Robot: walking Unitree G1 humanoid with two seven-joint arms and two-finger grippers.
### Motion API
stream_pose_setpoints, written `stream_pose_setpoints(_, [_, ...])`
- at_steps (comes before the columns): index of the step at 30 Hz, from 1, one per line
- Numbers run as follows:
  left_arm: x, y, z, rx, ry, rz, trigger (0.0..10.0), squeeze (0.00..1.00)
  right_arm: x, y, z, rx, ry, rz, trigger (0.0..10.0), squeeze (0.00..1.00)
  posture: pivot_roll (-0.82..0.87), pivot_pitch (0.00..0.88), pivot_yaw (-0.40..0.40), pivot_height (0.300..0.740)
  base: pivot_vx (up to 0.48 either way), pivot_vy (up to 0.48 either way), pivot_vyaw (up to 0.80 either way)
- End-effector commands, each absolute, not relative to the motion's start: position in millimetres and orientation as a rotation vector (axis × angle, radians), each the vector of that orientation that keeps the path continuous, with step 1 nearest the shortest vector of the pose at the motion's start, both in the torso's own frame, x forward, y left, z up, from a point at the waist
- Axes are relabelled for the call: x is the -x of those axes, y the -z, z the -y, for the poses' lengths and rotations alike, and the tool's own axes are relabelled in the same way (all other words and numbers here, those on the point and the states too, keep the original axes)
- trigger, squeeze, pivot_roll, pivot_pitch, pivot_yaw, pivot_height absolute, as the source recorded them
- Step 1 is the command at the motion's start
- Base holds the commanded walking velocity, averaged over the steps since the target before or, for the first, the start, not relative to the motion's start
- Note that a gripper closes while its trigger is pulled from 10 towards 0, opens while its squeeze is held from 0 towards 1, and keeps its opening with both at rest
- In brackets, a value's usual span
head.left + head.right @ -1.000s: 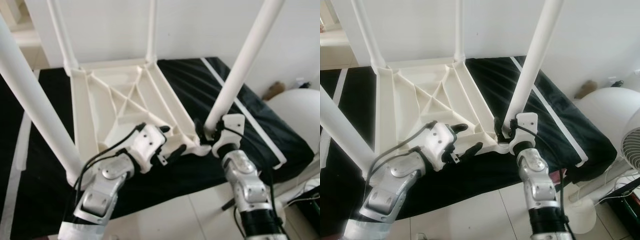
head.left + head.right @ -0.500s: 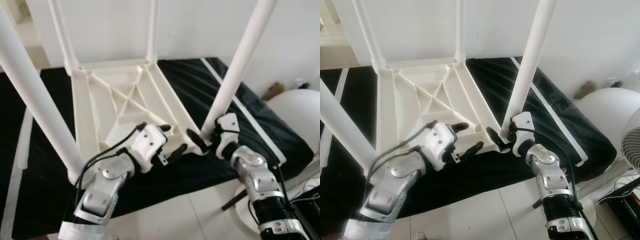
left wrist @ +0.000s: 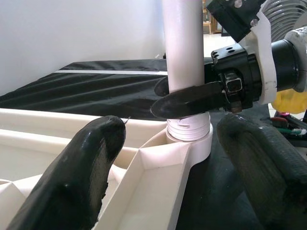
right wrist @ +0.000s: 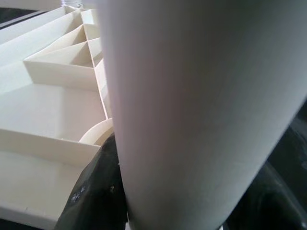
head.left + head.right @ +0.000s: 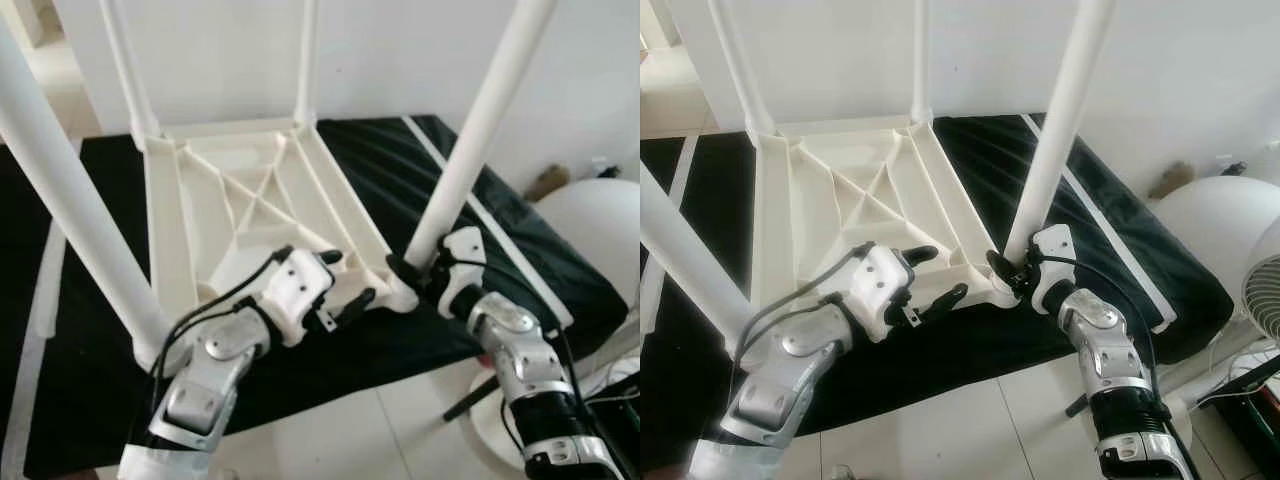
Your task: Building children table
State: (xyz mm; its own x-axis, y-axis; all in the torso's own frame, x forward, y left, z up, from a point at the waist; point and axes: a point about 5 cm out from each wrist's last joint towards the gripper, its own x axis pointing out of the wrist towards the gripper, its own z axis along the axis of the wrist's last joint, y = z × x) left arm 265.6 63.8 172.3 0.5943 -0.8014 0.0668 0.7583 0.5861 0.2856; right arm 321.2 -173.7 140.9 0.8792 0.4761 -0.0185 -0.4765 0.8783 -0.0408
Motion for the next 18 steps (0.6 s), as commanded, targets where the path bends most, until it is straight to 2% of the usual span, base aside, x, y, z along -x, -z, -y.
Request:
stream_pose_setpoints(1, [-264.5,-172.1,-62.5,-0.221,0.890,0.194,10.0,0.00,-318.1,-134.1,172.9,-0.007,-0.450,-0.045,10.0,0.00,-0.01,0.059,-0.066,0.740,0.000,0.000,0.00])
stream_pose_setpoints(6, [-264.4,-172.1,-62.4,-0.212,0.900,0.189,10.0,0.00,-315.9,-134.0,166.9,-0.022,-0.393,-0.047,10.0,0.00,-0.01,0.061,-0.064,0.740,0.000,0.000,0.00])
stream_pose_setpoints(10, [-264.0,-171.7,-63.2,-0.203,0.903,0.181,10.0,0.00,-311.2,-129.0,159.5,-0.123,-0.264,-0.106,10.0,0.00,-0.01,0.064,-0.065,0.740,0.000,0.000,0.00])
stream_pose_setpoints(15, [-263.3,-172.0,-63.8,-0.205,0.904,0.182,10.0,0.00,-307.1,-126.7,158.8,-0.143,-0.031,-0.105,10.0,0.00,0.00,0.065,-0.062,0.740,0.000,0.000,0.00])
stream_pose_setpoints(17, [-263.3,-172.2,-64.0,-0.206,0.904,0.183,10.0,0.00,-306.4,-126.1,159.0,-0.140,0.002,-0.103,10.0,0.00,0.00,0.065,-0.062,0.740,0.000,0.000,0.00])
stream_pose_setpoints(18, [-263.5,-171.5,-64.3,-0.210,0.905,0.181,10.0,0.00,-302.1,-123.6,154.7,-0.143,0.113,-0.086,10.0,0.00,0.00,0.062,-0.061,0.740,0.000,0.000,0.00])
